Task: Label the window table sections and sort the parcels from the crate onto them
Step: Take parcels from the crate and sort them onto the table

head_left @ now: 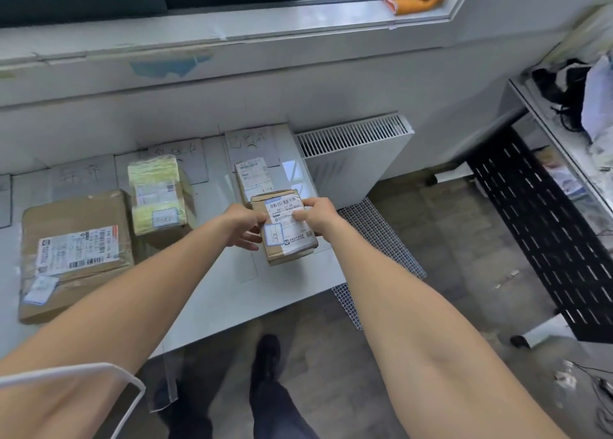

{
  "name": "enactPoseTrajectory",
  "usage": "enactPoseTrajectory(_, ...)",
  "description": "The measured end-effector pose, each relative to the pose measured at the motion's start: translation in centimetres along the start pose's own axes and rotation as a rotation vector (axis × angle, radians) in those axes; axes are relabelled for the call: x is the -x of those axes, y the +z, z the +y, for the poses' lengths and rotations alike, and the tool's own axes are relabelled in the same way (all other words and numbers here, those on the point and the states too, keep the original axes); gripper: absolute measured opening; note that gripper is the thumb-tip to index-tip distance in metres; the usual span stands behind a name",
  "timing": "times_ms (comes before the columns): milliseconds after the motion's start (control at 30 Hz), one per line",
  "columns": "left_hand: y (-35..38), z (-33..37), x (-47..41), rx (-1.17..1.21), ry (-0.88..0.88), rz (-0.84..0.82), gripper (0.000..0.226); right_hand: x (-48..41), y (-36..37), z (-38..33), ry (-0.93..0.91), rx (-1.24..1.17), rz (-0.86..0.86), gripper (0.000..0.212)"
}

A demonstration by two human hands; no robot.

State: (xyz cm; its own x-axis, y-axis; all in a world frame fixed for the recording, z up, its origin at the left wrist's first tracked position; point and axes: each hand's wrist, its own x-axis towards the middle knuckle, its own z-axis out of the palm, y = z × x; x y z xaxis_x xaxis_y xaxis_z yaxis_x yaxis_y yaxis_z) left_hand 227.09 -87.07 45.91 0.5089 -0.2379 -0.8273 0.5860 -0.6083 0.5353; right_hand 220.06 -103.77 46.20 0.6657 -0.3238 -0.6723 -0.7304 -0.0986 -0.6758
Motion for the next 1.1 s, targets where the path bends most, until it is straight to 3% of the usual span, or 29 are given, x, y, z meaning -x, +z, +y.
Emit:
enactPoseTrajectory(267, -0.9, -0.4, -1.1, -0.029, -0.022, 0.117, 0.007, -1.5, 3.1, -0.1, 0.021, 0.162, 0.115, 0.031)
enactPoseTrajectory(367, -1.9, 0.4, -1.3, -0.072, 0.052, 0.23, 0.018, -1.4, 3.3, -1.3, -0.013, 0.236, 0.185, 0.048)
enactPoseTrajectory(467, -3.4, 2.1, -1.0, -0.153, 0.216, 0.356, 0.011, -1.2, 3.3, -3.3, -0.137, 0.317, 0.268, 0.052)
enactPoseTrajectory(600, -6.6, 4.1, 0.3, -0.564, 0.526, 0.652, 0.047, -0.7, 4.3, -7.7, -0.389, 0.539, 0.268, 0.056)
enactPoseTrajectory(667, -8.8, 4.3, 1.2, -0.799, 0.593, 0.766, 0.056, -0.6, 5.6, -10.2, -0.516, 0.672, 0.264, 0.056)
enactPoseTrajectory(800, -15.0, 3.0, 2.9, -0.963, 0.47, 0.851, 0.064, 0.0, 9.8, -14.9, -0.685, 0.873, 0.279, 0.055)
enactPoseTrajectory(1100, -34.0, -4.1, 9.5, -0.897, 0.296, 0.95, 0.067, 4.4, 25.8, -24.4, -0.867, 1.0, 0.185, 0.061)
